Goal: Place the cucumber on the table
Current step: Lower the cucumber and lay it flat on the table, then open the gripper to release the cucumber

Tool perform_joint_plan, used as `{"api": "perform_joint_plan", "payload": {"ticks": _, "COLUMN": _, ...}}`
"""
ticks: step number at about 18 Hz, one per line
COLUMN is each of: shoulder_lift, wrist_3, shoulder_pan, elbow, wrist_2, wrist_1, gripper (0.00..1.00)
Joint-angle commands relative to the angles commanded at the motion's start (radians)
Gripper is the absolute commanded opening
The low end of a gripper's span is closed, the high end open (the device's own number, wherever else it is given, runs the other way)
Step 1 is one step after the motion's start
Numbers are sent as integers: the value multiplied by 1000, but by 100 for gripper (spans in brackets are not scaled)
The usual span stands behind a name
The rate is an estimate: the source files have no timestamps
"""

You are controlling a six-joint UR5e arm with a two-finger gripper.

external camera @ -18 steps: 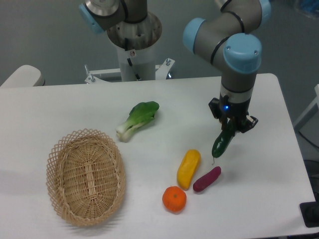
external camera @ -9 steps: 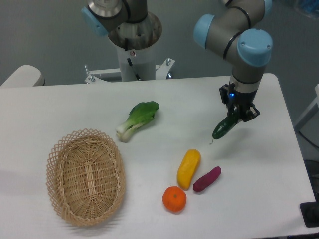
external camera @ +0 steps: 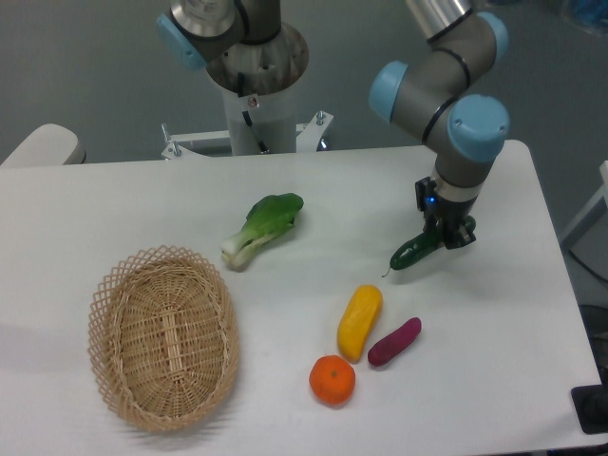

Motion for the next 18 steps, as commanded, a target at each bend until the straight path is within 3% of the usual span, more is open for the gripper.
{"api": "perform_joint_plan", "payload": {"ticks": 4, "shoulder_lift": -2, "wrist_3": 0, "shoulder_pan": 0, "elbow": 2, "wrist_2": 2, "wrist_1": 0, "gripper": 21}}
{"api": "perform_joint_plan", "payload": {"ticks": 7, "shoulder_lift": -2, "wrist_3": 0, "shoulder_pan": 0, "elbow": 5, "wrist_2": 2, "wrist_1": 0, "gripper": 28}}
{"api": "perform_joint_plan", "payload": {"ticks": 12, "shoulder_lift": 8, "wrist_3": -15, "shoulder_pan": 0, "elbow": 15, "wrist_2": -2, "wrist_1": 2, "gripper": 93}}
{"api": "perform_joint_plan", "payload": {"ticks": 13, "shoulder_lift": 12, "wrist_3": -26, "shoulder_pan": -2, "elbow": 29, "wrist_2": -6, "wrist_1": 0, "gripper": 100}}
{"api": "perform_joint_plan", "payload": {"ticks": 18, "shoulder_lift": 69, "wrist_3": -224, "shoulder_pan": -3, "elbow": 89, "wrist_2": -95, "wrist_1": -17, "gripper": 100}}
